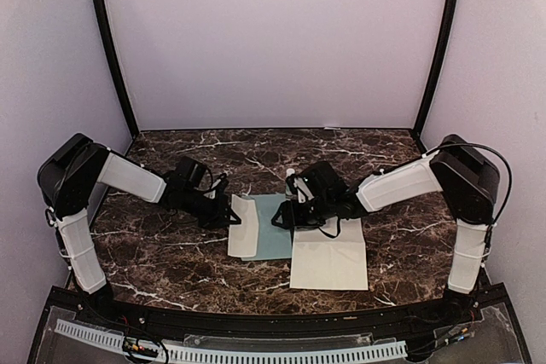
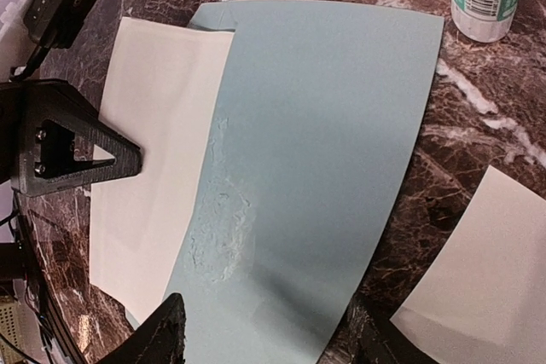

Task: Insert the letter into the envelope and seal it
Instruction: Place the letter in the envelope.

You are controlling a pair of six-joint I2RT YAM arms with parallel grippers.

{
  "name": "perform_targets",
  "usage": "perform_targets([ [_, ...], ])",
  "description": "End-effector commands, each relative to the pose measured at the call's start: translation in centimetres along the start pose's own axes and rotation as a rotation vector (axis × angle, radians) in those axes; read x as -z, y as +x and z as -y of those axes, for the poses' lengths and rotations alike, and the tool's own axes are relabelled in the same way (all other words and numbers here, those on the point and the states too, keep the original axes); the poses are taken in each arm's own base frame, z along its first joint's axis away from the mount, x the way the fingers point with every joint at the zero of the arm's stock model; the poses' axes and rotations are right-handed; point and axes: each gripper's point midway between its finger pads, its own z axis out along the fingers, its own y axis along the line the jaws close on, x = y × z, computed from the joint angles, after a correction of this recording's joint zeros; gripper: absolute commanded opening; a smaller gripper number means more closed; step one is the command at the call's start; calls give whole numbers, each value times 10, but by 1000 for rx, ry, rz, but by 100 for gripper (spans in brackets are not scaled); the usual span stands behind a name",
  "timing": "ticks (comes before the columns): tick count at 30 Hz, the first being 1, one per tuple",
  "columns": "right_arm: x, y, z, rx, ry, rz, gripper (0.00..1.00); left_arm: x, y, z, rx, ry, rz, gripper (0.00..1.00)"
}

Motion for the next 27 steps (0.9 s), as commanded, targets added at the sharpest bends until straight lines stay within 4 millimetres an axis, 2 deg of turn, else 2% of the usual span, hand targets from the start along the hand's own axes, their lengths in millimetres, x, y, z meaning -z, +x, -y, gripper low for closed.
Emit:
perform_targets([
  [1, -6, -4, -3, -7, -27, 4, 61, -3, 1, 13, -24, 30, -3, 0],
  [18, -6, -4, -7, -9, -47, 2, 60, -20, -2, 37, -17, 92, 18, 0],
  [27, -6, -4, -8, -8, -53, 2, 59, -31, -2, 41, -17, 96, 20, 0],
])
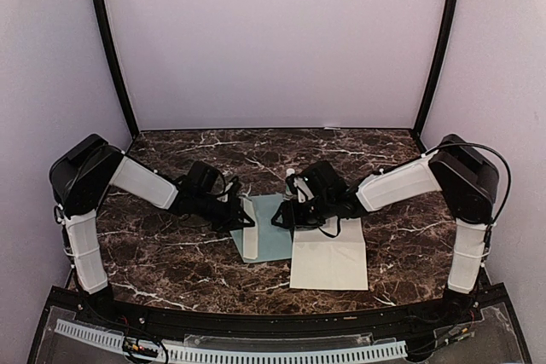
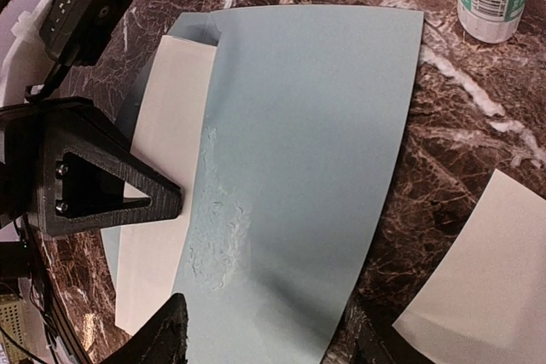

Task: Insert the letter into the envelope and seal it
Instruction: Place the letter in the envelope.

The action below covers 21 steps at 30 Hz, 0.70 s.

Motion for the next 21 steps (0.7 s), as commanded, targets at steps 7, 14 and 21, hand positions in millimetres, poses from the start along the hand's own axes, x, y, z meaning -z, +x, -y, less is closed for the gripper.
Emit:
perform_targets([
  [7, -1, -7, -3, -5, -18, 24, 59, -4, -14, 16, -67, -16, 35, 0],
  [14, 2, -8, 0, -4, 4, 36, 59, 15, -23, 14, -140, -141, 71, 18],
  [21, 5, -9, 2, -4, 17, 43, 59, 39, -25, 9, -191, -265, 97, 40],
])
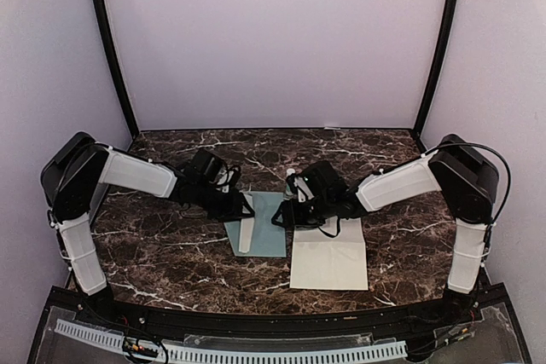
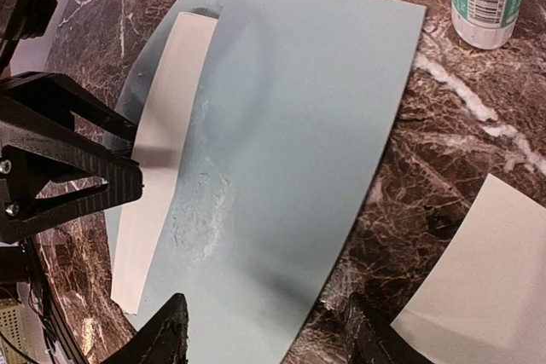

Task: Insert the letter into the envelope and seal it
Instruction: Place the letter in the envelope.

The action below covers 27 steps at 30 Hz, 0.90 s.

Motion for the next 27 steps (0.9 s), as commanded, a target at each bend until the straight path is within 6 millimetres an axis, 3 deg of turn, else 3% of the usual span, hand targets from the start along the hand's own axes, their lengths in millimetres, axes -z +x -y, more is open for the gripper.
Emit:
perform_targets([
  [1, 5, -7, 0, -1, 8, 32, 59, 27, -5, -2, -62, -104, 25, 42],
  [11, 6, -7, -1, -2, 3, 32, 59, 37, -4, 3, -58, -98, 35, 62],
  [17, 5, -6, -5, -2, -17, 29, 59, 33, 0, 10, -42, -44, 24, 63],
  [27, 1, -6, -9, -4, -41, 19, 59, 21, 11, 0, -14, -41, -12, 63],
])
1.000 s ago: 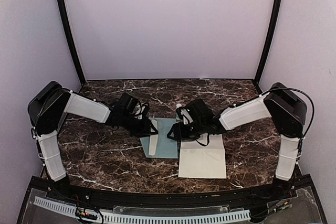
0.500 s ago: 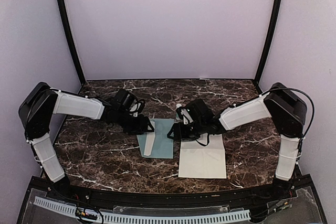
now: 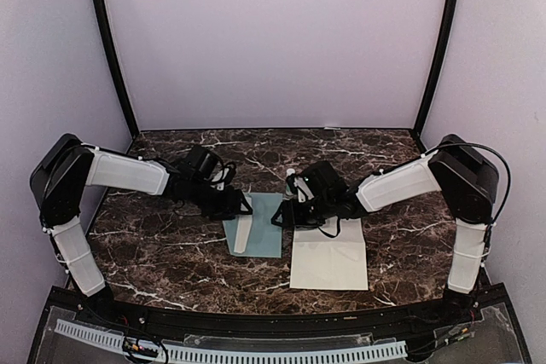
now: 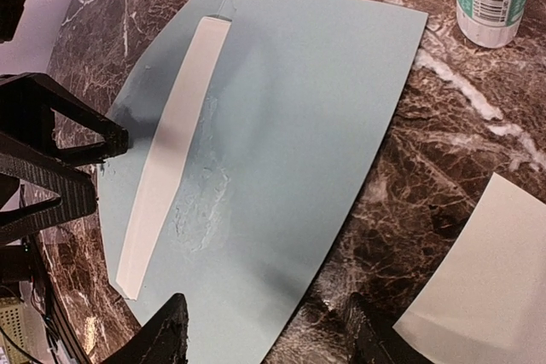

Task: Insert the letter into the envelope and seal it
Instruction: Place the letter in the envelope.

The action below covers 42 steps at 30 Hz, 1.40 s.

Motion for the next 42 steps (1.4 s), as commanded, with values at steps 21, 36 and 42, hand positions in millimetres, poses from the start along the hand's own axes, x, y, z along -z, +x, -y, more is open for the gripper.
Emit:
perform_targets([
  [21, -6, -3, -10, -5, -55, -5, 53, -19, 18, -2, 30, 47, -64, 63],
  [36, -9, -2, -10, -8, -64, -10, 51, -28, 20, 8, 24, 72, -85, 63],
  [42, -10, -1, -9, -11, -62, -13, 51, -31, 20, 14, 23, 90, -87, 63],
])
